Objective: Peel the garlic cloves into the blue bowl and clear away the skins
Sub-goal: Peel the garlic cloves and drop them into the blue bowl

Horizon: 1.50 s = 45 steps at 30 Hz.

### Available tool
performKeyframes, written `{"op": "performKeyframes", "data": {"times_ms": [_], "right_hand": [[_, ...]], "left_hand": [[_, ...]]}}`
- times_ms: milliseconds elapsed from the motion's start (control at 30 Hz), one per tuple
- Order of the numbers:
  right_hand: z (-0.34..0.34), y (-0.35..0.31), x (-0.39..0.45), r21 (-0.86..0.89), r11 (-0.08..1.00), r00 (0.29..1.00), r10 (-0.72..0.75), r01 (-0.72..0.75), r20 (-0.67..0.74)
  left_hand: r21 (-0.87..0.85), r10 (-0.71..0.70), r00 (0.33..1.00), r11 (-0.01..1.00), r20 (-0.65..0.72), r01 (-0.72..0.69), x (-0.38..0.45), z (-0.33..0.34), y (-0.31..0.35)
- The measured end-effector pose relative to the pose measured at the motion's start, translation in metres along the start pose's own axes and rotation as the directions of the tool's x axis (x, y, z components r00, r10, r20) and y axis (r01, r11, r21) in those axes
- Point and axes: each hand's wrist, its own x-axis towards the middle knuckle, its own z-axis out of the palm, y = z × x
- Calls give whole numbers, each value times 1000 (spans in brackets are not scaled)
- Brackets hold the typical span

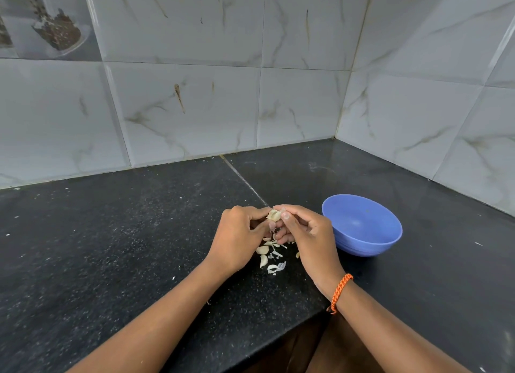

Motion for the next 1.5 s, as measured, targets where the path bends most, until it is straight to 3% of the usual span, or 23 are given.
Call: {"op": "performKeyframes", "data": {"times_ms": [200,400,667,867,1167,1367,1500], "right_hand": [[1,-1,0,2,999,999,51,-51,13],[0,1,0,-36,998,999,48,-48,11],[1,3,0,-183,983,1000,7,-5,12],[2,0,-2,-230,973,999,-19,28,41],[4,-1,-2,-308,949,997,-78,71,-9],[1,-6,-3,-127,990,998,-62,58,-24],[0,-2,-1,-145,988,998,-58,51,-41]], "left_hand": [[67,-22,998,997,-58,26,-3,1,6],[10,-54,995,998,-86,56,-4,1,11],[-74,-118,983,991,-140,109,-1,-4,10],[-16,-122,968,993,-221,121,-2,-4,6],[-7,-93,979,996,-183,93,-3,-4,5],[-163,-95,990,983,-99,78,-5,2,11],[-249,-119,987,964,-108,89,-6,2,13]]}}
